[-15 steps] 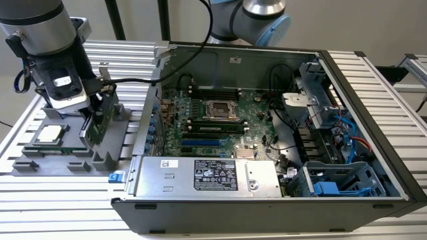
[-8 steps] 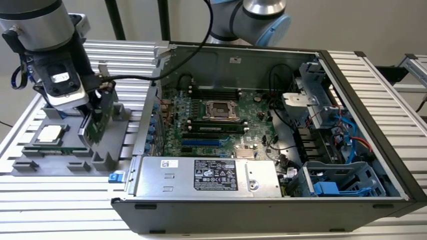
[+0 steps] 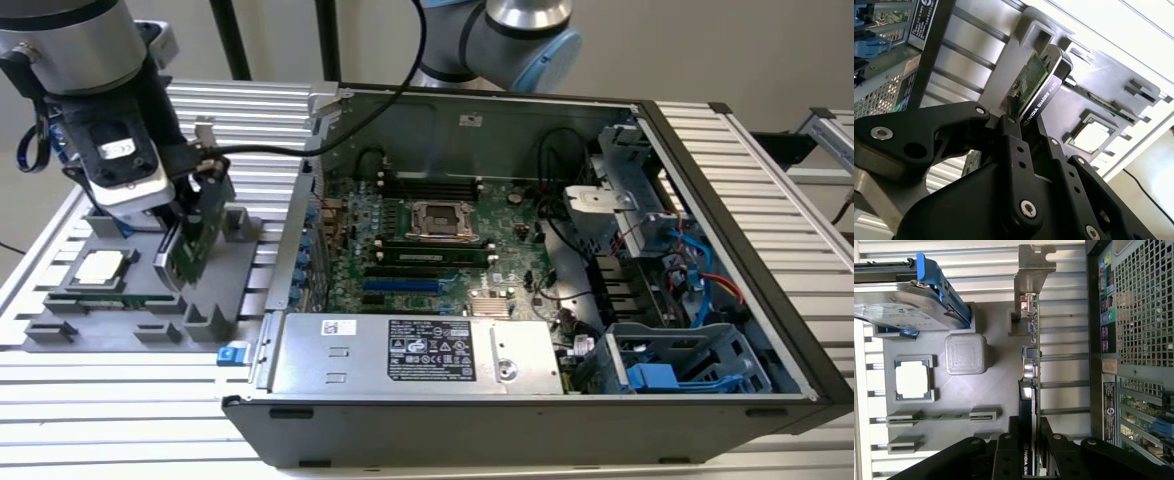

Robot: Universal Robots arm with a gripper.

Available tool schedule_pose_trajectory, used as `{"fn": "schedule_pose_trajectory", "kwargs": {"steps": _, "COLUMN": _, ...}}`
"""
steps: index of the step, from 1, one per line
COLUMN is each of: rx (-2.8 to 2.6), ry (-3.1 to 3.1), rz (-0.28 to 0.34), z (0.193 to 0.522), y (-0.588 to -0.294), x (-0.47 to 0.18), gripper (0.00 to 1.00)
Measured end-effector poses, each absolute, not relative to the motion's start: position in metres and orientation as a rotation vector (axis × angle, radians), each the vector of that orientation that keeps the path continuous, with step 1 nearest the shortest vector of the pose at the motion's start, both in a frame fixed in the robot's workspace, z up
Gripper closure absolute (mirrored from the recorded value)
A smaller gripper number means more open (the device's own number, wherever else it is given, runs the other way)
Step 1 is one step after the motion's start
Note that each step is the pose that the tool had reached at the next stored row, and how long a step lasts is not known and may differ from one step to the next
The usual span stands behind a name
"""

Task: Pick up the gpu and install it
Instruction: 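Pick up the gpu and move the gpu toward the slot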

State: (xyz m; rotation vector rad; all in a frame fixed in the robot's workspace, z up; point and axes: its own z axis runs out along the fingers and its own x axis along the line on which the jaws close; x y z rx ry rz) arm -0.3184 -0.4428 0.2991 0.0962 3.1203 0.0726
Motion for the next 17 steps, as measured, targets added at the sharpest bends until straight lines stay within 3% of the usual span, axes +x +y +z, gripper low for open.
{"fn": "schedule_pose_trajectory", "kwargs": {"steps": 17, "rx": 0.097, "ry": 3.12, "rz": 0.072, "z": 0.3054, "y": -0.4428, "x": -0.3184, "gripper": 1.0}}
